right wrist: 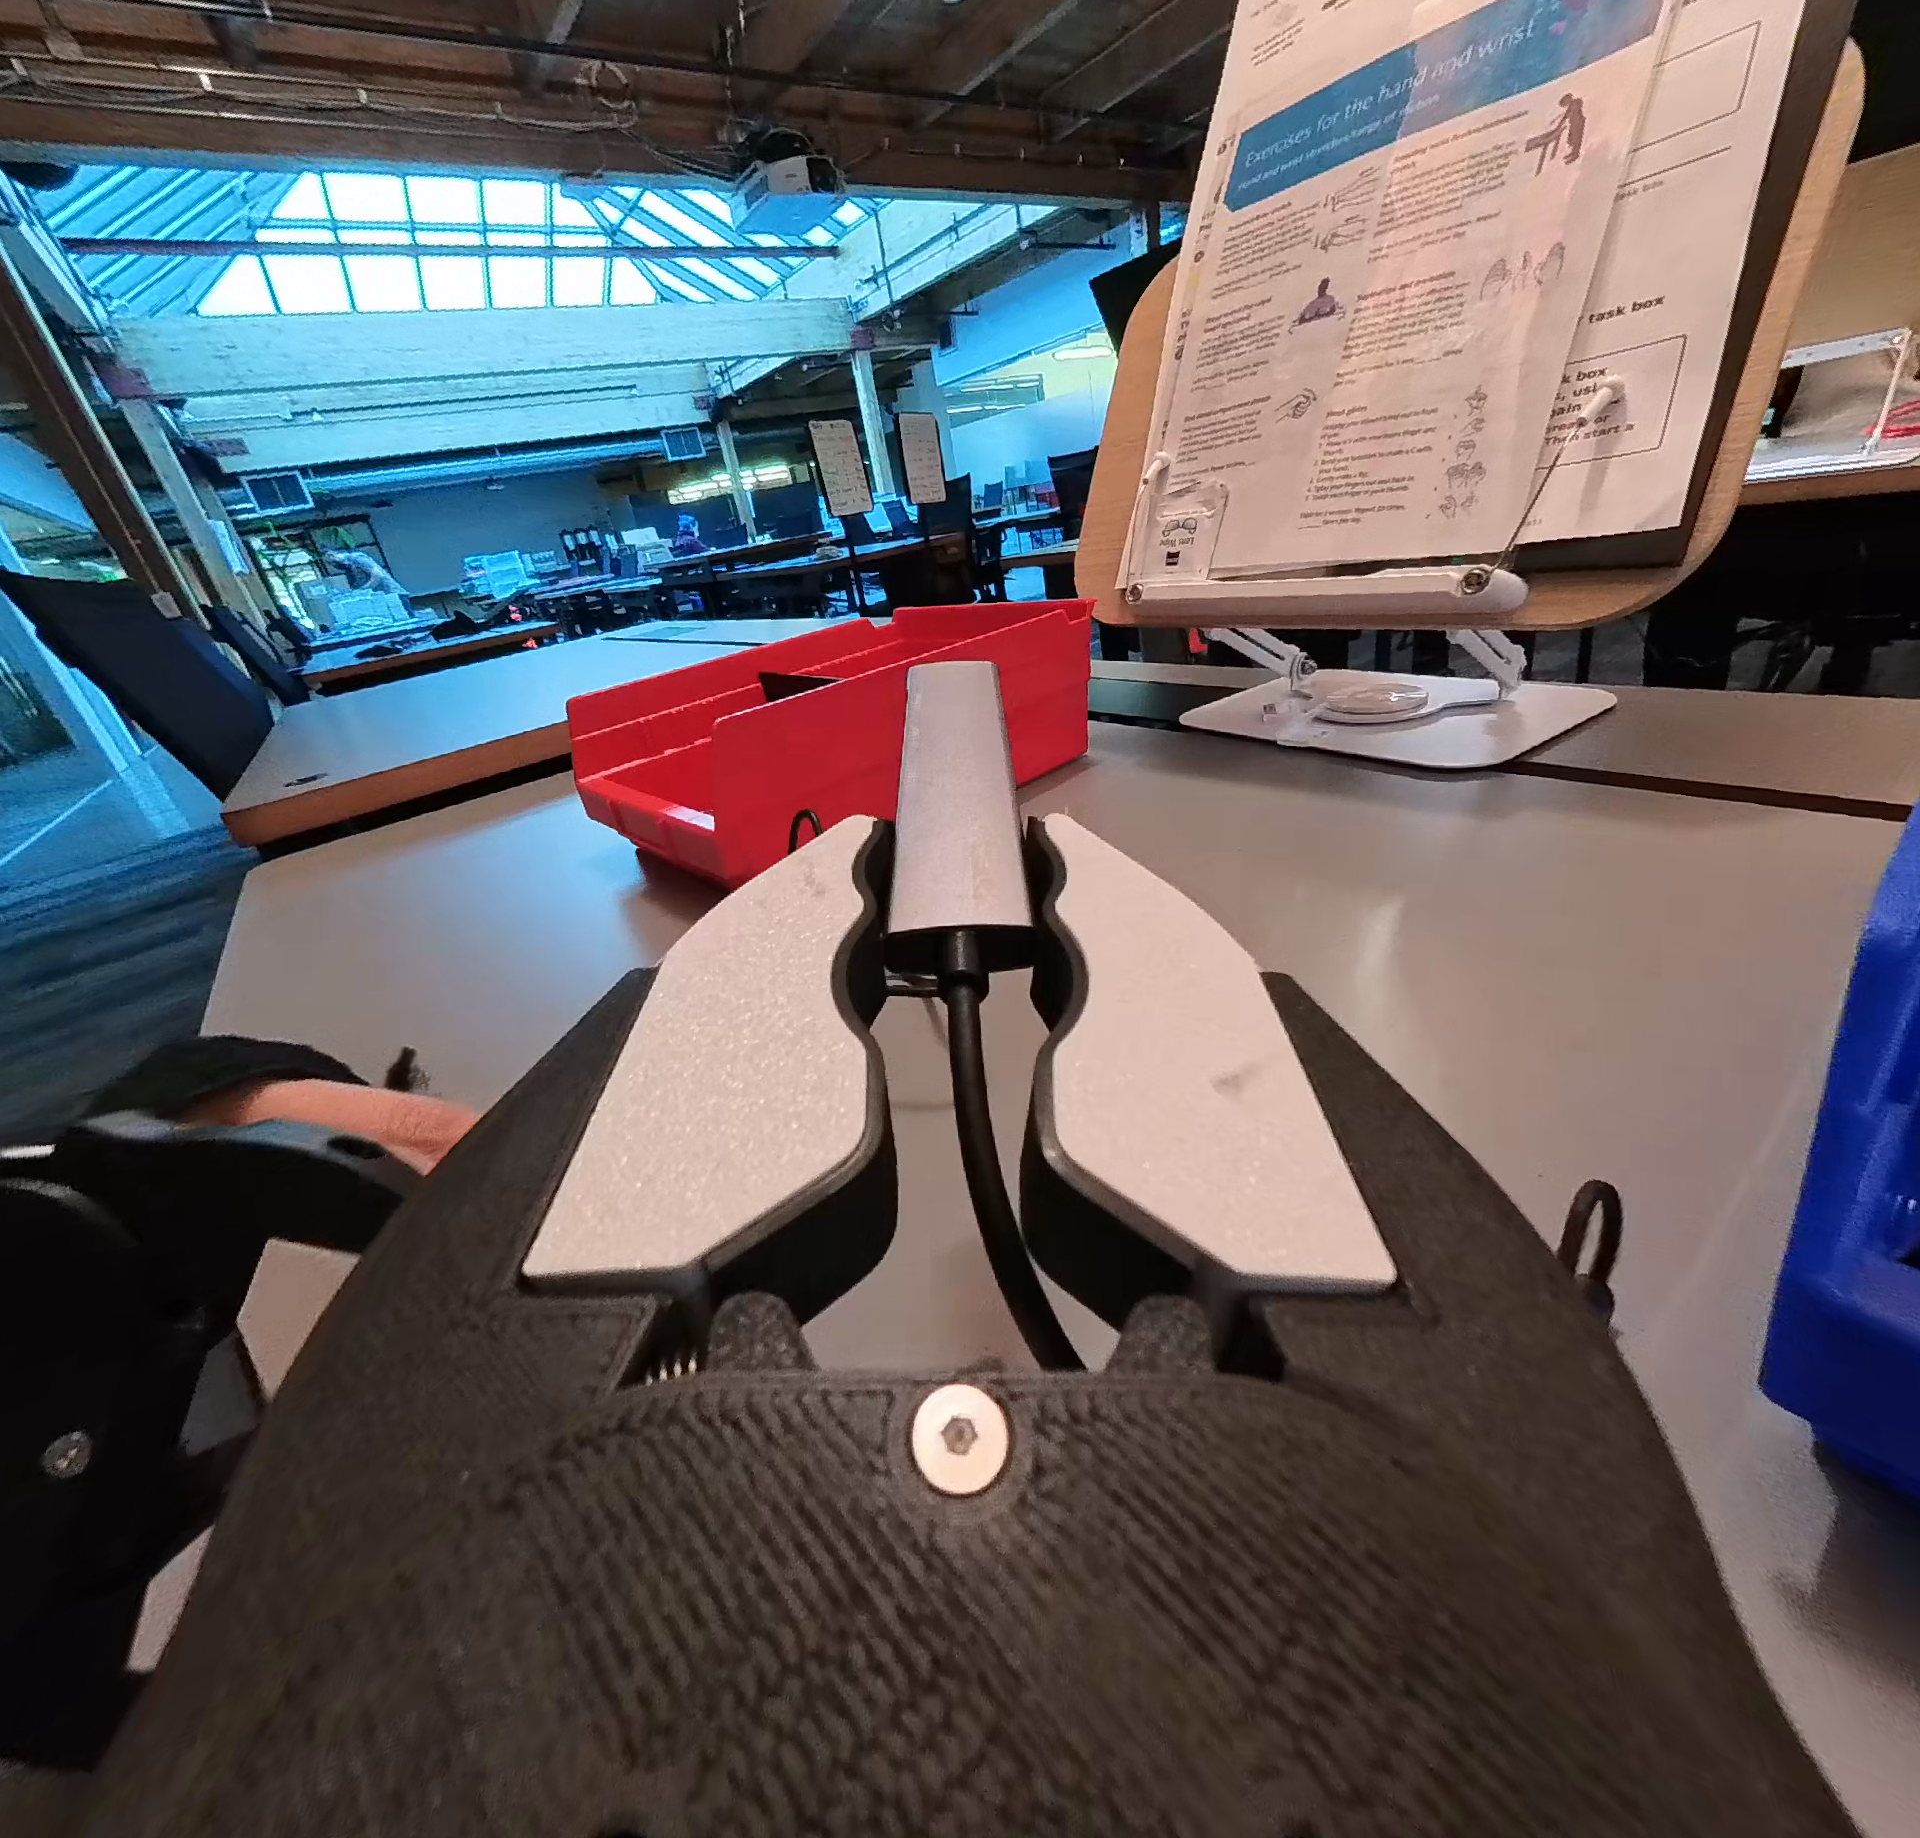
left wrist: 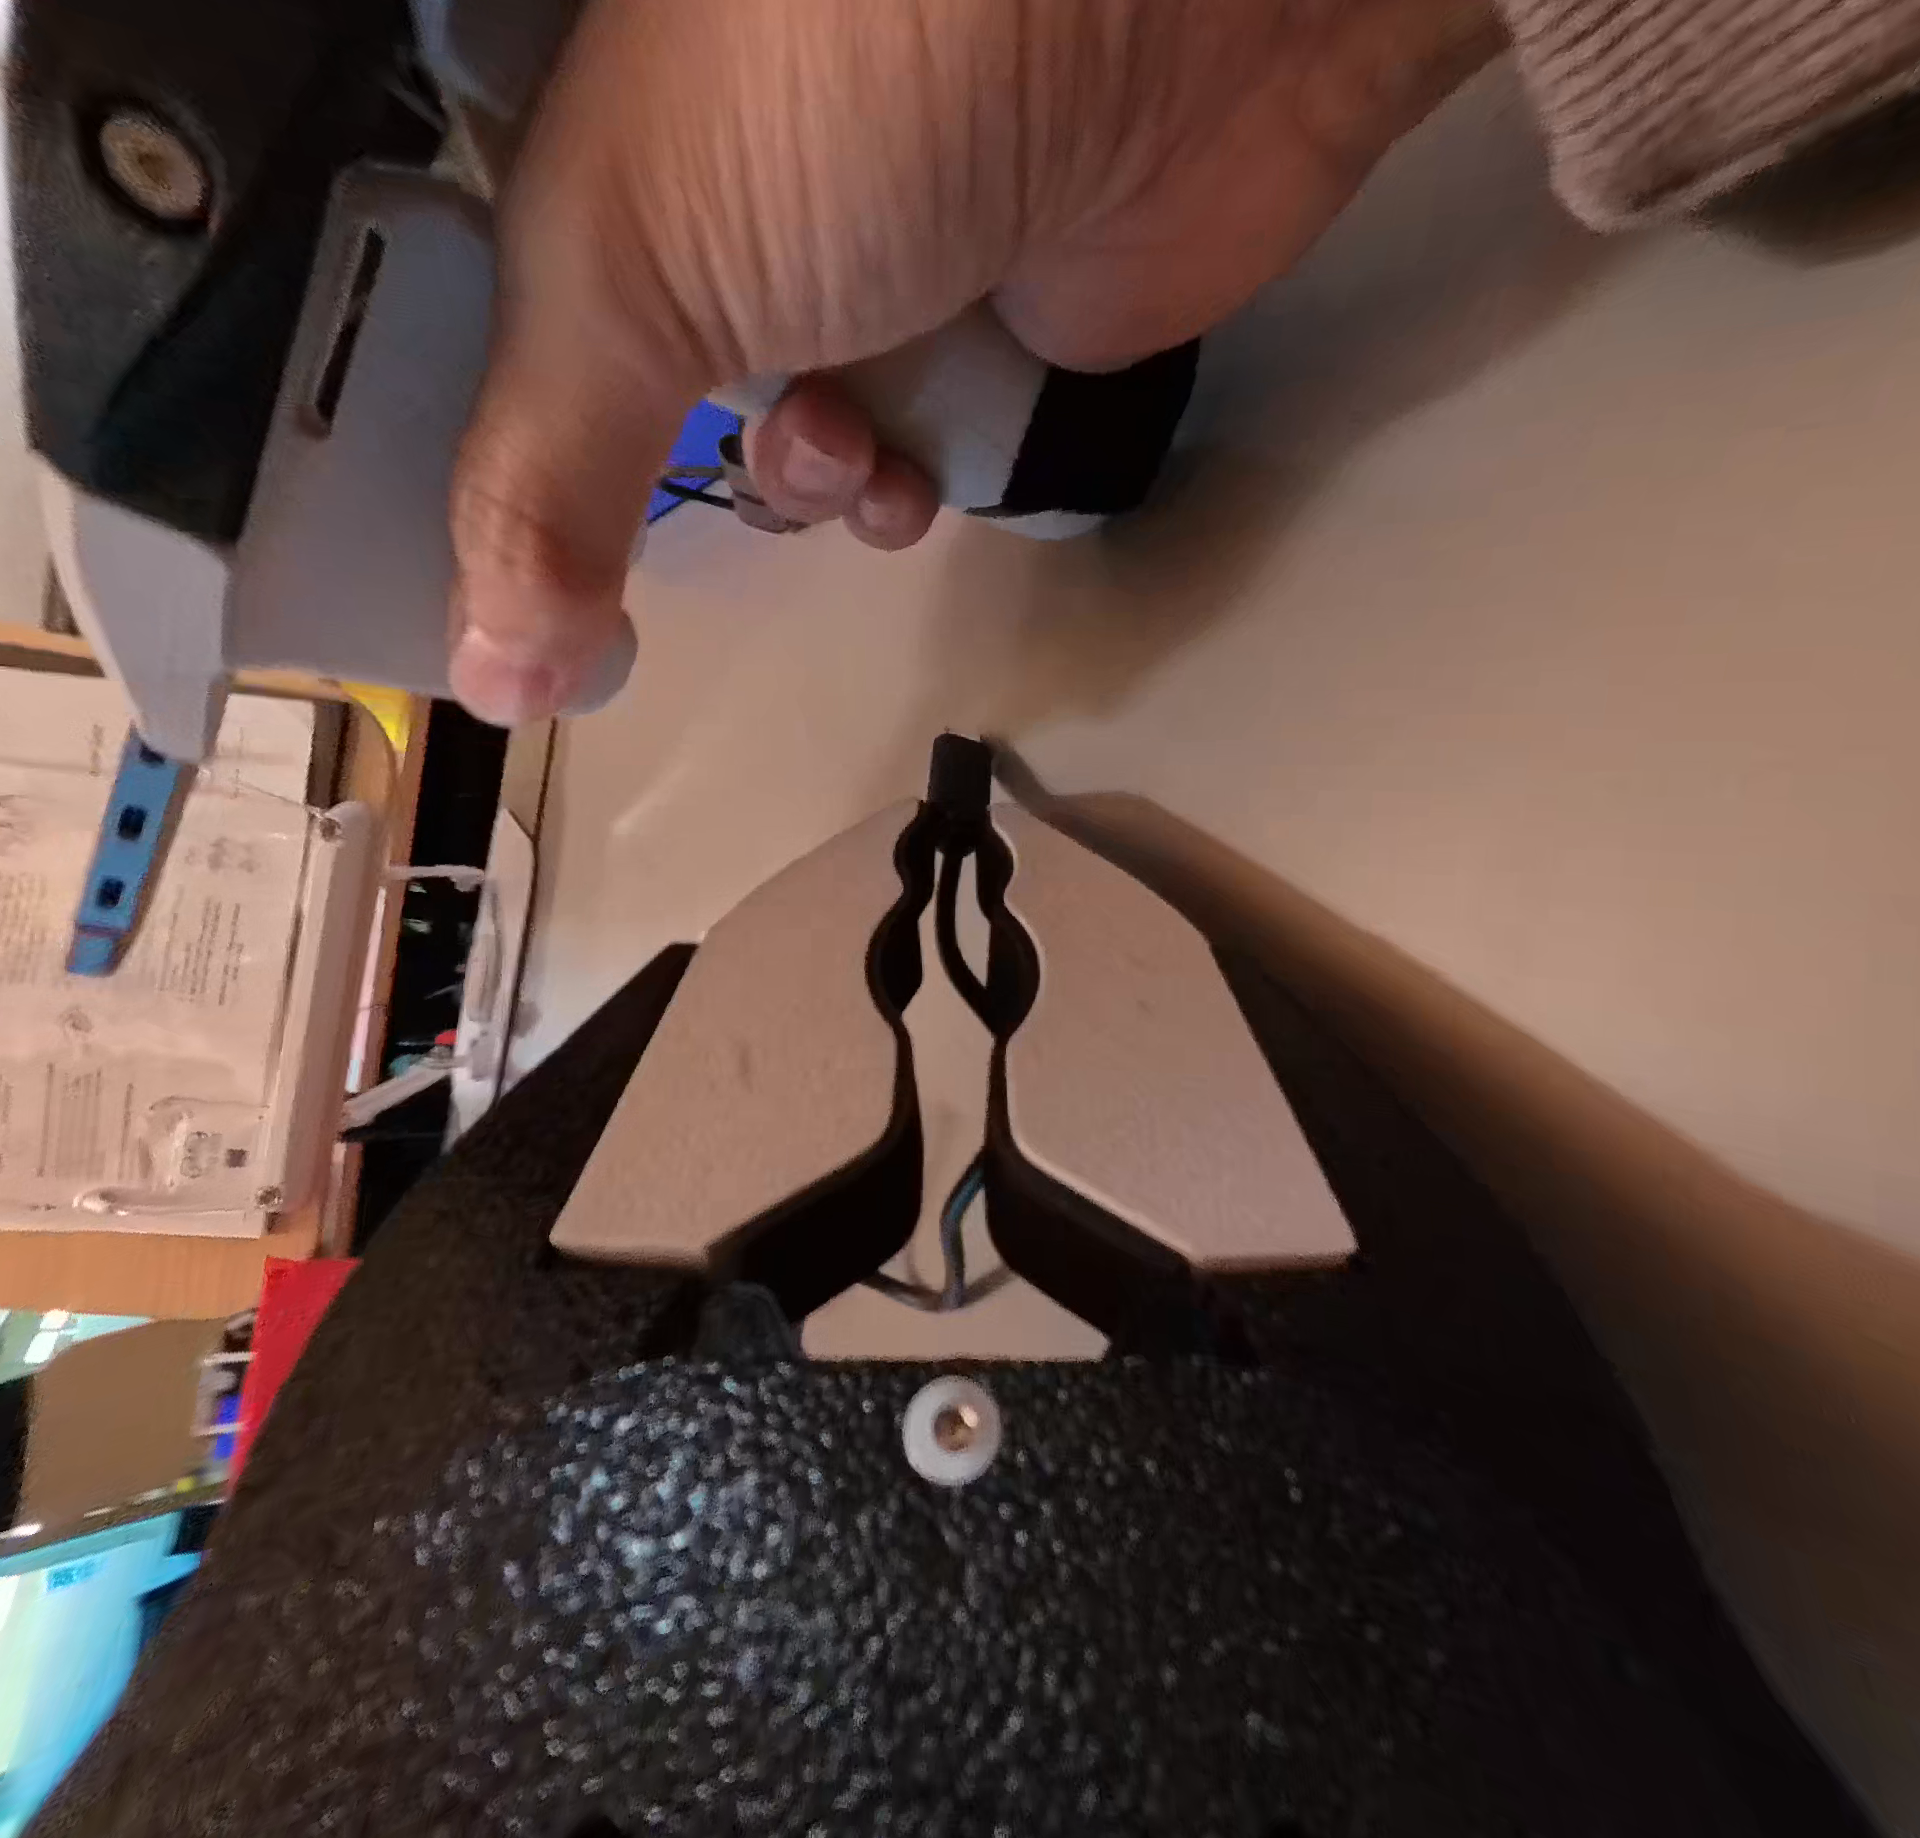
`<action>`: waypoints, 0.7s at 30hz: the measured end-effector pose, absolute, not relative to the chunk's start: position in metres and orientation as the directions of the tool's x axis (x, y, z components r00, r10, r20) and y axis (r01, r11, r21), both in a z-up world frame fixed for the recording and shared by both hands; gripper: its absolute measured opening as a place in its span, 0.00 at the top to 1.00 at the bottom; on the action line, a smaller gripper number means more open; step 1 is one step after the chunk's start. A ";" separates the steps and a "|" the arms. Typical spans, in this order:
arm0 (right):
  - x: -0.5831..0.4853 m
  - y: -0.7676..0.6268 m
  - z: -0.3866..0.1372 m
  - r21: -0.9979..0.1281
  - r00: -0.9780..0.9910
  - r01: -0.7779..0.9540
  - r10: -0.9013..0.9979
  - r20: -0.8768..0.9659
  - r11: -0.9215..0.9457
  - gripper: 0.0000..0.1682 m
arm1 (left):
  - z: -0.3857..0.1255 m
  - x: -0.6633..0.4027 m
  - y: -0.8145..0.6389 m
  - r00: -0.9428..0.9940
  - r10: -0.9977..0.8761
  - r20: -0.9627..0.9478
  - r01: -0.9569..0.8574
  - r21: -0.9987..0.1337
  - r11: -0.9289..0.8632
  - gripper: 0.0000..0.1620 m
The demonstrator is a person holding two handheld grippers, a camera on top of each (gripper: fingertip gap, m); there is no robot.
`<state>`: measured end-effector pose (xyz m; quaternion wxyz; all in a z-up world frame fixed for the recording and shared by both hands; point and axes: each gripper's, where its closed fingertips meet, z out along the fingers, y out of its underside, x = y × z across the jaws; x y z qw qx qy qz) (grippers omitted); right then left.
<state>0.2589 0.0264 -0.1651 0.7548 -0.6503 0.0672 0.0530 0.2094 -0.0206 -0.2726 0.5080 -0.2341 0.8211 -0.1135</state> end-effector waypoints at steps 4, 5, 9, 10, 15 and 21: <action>0.258 0.027 -0.166 -0.977 0.987 -0.158 -0.014 -0.162 0.143 0.86 | -0.263 0.209 -0.005 -0.327 -0.665 -0.671 -0.320 -0.584 0.746 0.96; 0.258 0.027 -0.166 -0.978 0.987 -0.157 -0.009 -0.160 0.139 0.86 | -0.257 0.208 0.000 -0.312 -0.724 -0.616 -0.334 -0.642 0.690 0.96; 0.258 0.028 -0.167 -0.979 0.987 -0.153 -0.017 -0.157 0.134 0.85 | -0.229 0.206 0.024 -0.240 -0.903 -0.355 -0.387 -0.818 0.425 0.96; 0.258 0.028 -0.167 -0.979 0.987 -0.152 -0.023 -0.156 0.135 0.85 | -0.221 0.205 0.030 -0.226 -0.927 -0.300 -0.386 -0.846 0.368 0.96; 0.257 0.030 -0.168 -0.984 0.990 -0.132 -0.037 -0.138 0.123 0.86 | -0.182 0.202 0.059 -0.145 -0.983 -0.110 -0.334 -0.930 0.153 0.96; 0.255 0.034 -0.171 -0.992 0.993 -0.090 -0.066 -0.096 0.089 0.86 | -0.161 0.204 0.082 -0.033 -0.999 0.003 -0.232 -0.973 0.005 0.96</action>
